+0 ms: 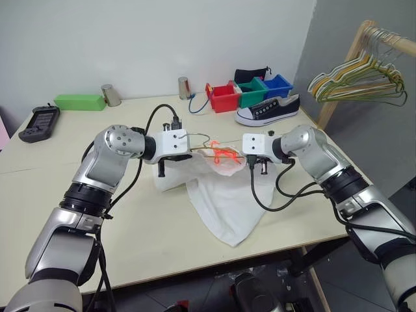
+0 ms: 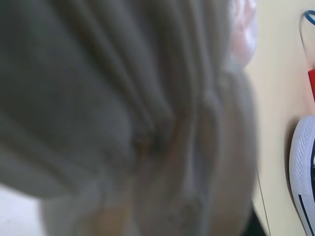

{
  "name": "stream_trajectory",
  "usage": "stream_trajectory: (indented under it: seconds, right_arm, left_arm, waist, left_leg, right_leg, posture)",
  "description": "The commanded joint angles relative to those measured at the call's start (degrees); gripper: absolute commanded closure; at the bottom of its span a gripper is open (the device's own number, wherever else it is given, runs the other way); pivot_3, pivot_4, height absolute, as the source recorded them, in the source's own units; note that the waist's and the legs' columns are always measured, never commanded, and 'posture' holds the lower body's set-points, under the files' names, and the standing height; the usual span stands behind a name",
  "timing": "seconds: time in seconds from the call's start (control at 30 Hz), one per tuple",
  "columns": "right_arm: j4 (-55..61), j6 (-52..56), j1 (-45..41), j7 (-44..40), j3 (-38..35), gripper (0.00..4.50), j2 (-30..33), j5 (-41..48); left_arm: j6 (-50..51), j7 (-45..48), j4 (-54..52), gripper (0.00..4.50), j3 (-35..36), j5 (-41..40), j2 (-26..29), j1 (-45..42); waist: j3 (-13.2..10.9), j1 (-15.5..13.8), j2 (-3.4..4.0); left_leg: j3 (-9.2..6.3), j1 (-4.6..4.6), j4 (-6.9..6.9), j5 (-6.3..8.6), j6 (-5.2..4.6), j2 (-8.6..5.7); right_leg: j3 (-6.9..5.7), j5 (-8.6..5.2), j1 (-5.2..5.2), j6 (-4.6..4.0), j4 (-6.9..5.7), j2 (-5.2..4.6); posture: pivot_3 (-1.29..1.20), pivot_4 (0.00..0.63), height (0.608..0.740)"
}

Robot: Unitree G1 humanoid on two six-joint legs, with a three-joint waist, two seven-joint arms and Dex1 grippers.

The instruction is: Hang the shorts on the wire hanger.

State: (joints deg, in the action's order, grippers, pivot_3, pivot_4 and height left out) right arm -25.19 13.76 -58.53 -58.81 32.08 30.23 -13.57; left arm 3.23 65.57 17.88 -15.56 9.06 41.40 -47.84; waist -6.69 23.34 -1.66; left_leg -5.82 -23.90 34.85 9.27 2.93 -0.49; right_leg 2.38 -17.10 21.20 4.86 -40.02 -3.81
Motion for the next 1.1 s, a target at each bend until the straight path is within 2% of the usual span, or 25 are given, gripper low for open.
stream_trajectory:
  seconds: [0.03, 0.1, 0.17, 0.4, 0.73, 0.8, 0.93, 1.0, 1.1]
  right_arm:
    - [-0.2, -0.6, -1.63, 0.3, -2.82, 4.49, 0.12, -0.79]
    - [-0.31, -0.52, -1.63, 0.19, -3.05, 4.49, 0.04, -0.86]
    - [-0.4, -0.24, -1.6, 0.19, -3.39, 4.5, -0.15, -0.99]
    - [0.76, 1.35, -0.82, -0.37, -5.28, 4.5, 0.05, -0.35]
    - [1.8, 3.37, 1.53, -1.3, -7.98, 4.5, 1.17, 0.3]
    - [1.74, 3.72, 1.98, -1.39, -8.35, 4.5, 1.1, 0.36]
    - [2.12, 6.43, 3.35, -1.11, -10.39, 4.5, 0.92, 1.79]
    - [3.81, 10.04, 4.99, -0.99, -12.58, 4.5, 1.1, 3.84]
    - [10.37, 19.57, 9.36, 1.32, -18.6, 4.5, 0.87, 7.84]
  left_arm:
    - [-2.68, -1.32, 0.02, 4.46, 1.8, -0.42, 0.29, -2.42]
    - [-4.19, -2.18, 1.16, 4.46, 1.99, -0.5, -0.04, -2.82]
    - [-6.18, -3.48, 2.54, 3.79, 2.73, -1.12, -0.55, -3.21]
    - [-7.98, -2.31, 5.02, 2.24, 4.21, -3.65, 0.59, -2.93]
    - [-4.7, 2.47, 3.73, 0.01, 8.7, -10.02, 3.71, -2.44]
    - [-3.25, 2.79, 4.16, 0.01, 10.13, -11.58, 3.93, -3.57]
    - [1.97, 6.06, 3.04, 0.01, 12.13, -13.43, 8.22, -4.0]
    - [4.59, 6.05, 2.46, 0.01, 13.7, -14.32, 10.58, -3.16]
    - [11.84, 2.3, -3.66, 0.01, 18.17, -19.39, 9.09, 1.14]
  waist:
    - [0.01, 0.01, 0.01]
    - [0.01, 0.03, 0.01]
    - [0.01, 0.03, 0.0]
    - [0.02, 0.18, 0.0]
    - [0.04, 0.12, 0.0]
    - [0.05, 0.12, 0.0]
    - [0.05, 0.4, 0.0]
    - [0.05, 0.48, 0.0]
    - [0.09, 0.06, 0.03]
  left_leg:
    - [0.0, 0.0, 0.0, 0.0, 0.0, 0.0]
    - [-0.03, 0.01, 0.0, 0.0, 0.0, 0.0]
    - [-0.05, 0.01, 0.0, 0.0, 0.0, 0.0]
    - [-0.05, 0.01, 0.03, 0.0, 0.0, -0.01]
    - [-0.03, 0.01, 0.03, -0.01, 0.0, -0.01]
    - [-0.03, 0.01, 0.04, -0.01, 0.01, -0.01]
    - [-0.01, 0.01, 0.04, -0.01, 0.01, -0.01]
    - [0.0, 0.03, 0.04, -0.01, 0.01, 0.01]
    - [-0.07, 0.02, 0.02, -0.01, 0.01, 0.02]
  right_leg:
    - [0.0, 0.0, 0.0, 0.0, 0.0, 0.0]
    - [0.0, 0.0, 0.0, 0.0, 0.0, 0.0]
    - [0.0, 0.0, 0.0, 0.0, -0.01, 0.0]
    - [0.01, 0.03, -0.01, 0.04, -0.01, -0.01]
    - [0.0, 0.03, -0.02, 0.04, -0.02, -0.01]
    - [0.0, 0.03, -0.02, 0.04, -0.02, -0.02]
    - [0.0, 0.03, -0.02, 0.04, -0.03, -0.01]
    - [0.01, 0.03, -0.01, 0.04, -0.04, 0.01]
    - [-0.02, 0.03, -0.02, 0.04, -0.05, 0.0]
  posture:
    - [-0.28, 0.016, 0.74]
    - [-0.28, 0.014, 0.74]
    - [-0.28, 0.013, 0.74]
    - [-0.28, 0.016, 0.74]
    - [-0.28, 0.01, 0.74]
    - [-0.28, 0.01, 0.74]
    - [-0.29, 0.007, 0.74]
    - [-0.28, 0.009, 0.74]
    - [-0.28, 0.012, 0.74]
